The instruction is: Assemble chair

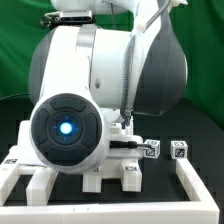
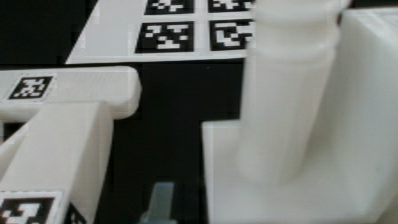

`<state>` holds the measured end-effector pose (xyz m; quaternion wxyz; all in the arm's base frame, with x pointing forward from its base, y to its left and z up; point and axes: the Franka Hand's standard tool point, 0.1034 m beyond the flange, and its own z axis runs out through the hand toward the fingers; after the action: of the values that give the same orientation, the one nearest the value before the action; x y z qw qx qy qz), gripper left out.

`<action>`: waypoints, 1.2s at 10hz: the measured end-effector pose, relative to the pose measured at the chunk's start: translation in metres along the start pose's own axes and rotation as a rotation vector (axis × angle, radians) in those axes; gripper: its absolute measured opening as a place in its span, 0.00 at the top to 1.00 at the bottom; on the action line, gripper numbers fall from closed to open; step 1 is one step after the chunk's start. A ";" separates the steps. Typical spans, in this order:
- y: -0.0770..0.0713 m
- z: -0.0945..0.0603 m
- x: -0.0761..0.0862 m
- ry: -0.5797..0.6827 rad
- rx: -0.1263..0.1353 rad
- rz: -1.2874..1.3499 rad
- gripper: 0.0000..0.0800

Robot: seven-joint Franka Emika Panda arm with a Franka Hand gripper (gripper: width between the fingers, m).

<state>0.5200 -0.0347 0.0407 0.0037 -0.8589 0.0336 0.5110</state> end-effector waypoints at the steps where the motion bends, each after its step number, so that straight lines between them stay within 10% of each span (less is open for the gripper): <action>1: 0.000 0.000 0.000 0.002 -0.001 -0.001 0.95; 4: 0.001 -0.001 0.003 0.016 -0.002 0.001 0.71; 6: 0.001 -0.002 0.005 0.025 -0.003 0.001 0.29; 12: 0.002 -0.003 0.007 0.034 -0.003 0.002 0.19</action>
Offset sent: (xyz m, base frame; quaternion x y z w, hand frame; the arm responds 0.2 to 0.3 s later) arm 0.0000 0.0000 0.0000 0.0000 0.0000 0.0000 1.0000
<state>0.5260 -0.0375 0.0356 0.0016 -0.8676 0.0337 0.4961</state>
